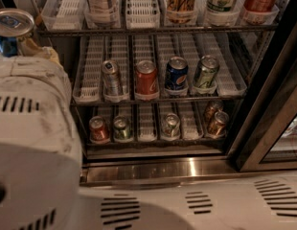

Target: Pick redbull can from top shelf of fridge

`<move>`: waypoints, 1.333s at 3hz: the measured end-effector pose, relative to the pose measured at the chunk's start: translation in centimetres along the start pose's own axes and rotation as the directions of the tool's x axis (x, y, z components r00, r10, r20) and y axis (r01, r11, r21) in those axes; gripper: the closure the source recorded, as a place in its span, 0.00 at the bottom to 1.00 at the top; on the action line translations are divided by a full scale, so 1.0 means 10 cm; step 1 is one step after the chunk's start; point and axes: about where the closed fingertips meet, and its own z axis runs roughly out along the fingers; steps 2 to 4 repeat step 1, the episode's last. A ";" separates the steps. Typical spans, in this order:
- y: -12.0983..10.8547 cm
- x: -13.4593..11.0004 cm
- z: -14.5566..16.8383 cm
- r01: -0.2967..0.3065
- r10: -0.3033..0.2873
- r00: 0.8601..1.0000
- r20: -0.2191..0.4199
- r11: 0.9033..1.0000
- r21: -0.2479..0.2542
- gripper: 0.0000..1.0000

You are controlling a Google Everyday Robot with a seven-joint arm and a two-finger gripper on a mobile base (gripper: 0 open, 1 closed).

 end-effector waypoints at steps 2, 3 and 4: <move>0.06 -0.06 -0.05 0.029 -0.029 1.000 0.010 1.000 -0.008 1.00; 0.06 -0.06 -0.05 0.029 -0.029 1.000 0.010 1.000 -0.008 1.00; 0.06 -0.06 -0.05 0.029 -0.029 1.000 0.010 1.000 -0.008 1.00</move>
Offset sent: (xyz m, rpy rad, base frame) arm 0.0000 0.0000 0.0000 0.0000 0.0000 0.0000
